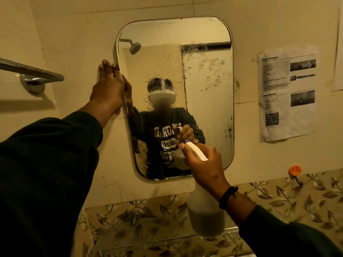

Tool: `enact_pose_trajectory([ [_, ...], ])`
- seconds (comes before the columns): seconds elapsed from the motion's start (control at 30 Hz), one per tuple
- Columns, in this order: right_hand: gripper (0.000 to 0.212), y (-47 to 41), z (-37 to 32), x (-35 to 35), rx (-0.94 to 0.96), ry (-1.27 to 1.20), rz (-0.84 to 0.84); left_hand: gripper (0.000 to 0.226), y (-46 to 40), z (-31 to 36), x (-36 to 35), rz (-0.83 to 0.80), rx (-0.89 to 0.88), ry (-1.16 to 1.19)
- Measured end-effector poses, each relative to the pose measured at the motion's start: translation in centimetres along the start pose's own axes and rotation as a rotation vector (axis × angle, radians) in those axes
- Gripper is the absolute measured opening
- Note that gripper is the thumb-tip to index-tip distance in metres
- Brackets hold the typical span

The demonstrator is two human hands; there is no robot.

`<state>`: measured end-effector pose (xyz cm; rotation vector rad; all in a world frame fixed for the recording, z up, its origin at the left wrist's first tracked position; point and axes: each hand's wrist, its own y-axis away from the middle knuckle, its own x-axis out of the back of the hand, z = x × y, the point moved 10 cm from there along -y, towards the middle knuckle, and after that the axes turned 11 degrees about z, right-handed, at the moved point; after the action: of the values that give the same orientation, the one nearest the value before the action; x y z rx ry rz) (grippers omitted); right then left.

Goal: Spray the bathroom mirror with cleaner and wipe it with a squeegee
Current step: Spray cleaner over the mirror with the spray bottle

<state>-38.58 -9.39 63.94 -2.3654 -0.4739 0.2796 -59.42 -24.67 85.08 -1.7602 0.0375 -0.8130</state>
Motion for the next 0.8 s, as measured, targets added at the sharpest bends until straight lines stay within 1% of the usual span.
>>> enact_pose_trajectory([
  [0.13, 0.02, 0.5, 0.1, 0.5, -0.018, -0.007, -0.039, 0.127, -0.1, 0.0, -0.1, 0.009, 0.002, -0.004],
  [0.23, 0.022, 0.5, -0.1, 1.6, -0.034, -0.034, -0.003, 0.125, 0.0, 0.0, 0.0, 0.0, 0.011, -0.011],
  [0.33, 0.027, 0.3, -0.7, 2.6, -0.004, -0.021, 0.022, 0.12, 0.0, 0.0, 0.2, 0.001, 0.011, 0.002],
  [0.4, 0.026, 0.1, -1.0, 3.2, 0.015, -0.014, 0.042, 0.117, 0.0, 0.0, 0.2, 0.006, 0.005, 0.001],
  [0.6, 0.02, -0.6, -0.3, 5.0, 0.012, 0.052, 0.127, 0.126, 0.0, -0.1, 0.0, 0.003, 0.006, -0.009],
  [0.8, 0.016, -1.3, -0.4, 6.5, 0.039, 0.048, 0.154, 0.129, 0.0, 0.0, 0.0, -0.003, 0.004, -0.001],
])
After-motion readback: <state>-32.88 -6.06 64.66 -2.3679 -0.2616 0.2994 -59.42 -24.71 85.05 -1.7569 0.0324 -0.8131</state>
